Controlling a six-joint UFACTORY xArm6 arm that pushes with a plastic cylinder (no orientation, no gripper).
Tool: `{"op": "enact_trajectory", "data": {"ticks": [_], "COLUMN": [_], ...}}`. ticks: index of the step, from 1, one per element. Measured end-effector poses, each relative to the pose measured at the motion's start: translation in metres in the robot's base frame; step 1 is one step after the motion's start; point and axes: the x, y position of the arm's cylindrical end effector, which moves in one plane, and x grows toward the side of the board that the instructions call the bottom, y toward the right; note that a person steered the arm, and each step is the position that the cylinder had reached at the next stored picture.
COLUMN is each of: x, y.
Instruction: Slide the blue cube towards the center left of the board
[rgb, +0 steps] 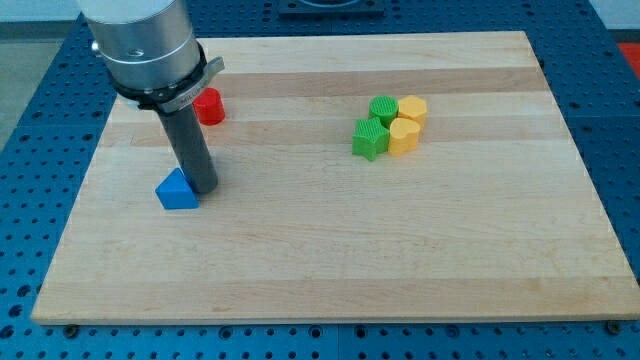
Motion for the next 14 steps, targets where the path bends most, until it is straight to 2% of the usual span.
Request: {"op": "enact_trajectory", "data": {"ticks": [1,2,3,5,7,8,9,10,13,14], "x": [0.015,0.048,0.058,0.034,0.007,0.01,0.036,0.032,-0.02,-0.019], "y": [0.011,0.012,-0.012,-0.047,-0.046,-0.046,-0.041,-0.037,-0.027,-0.017]}}
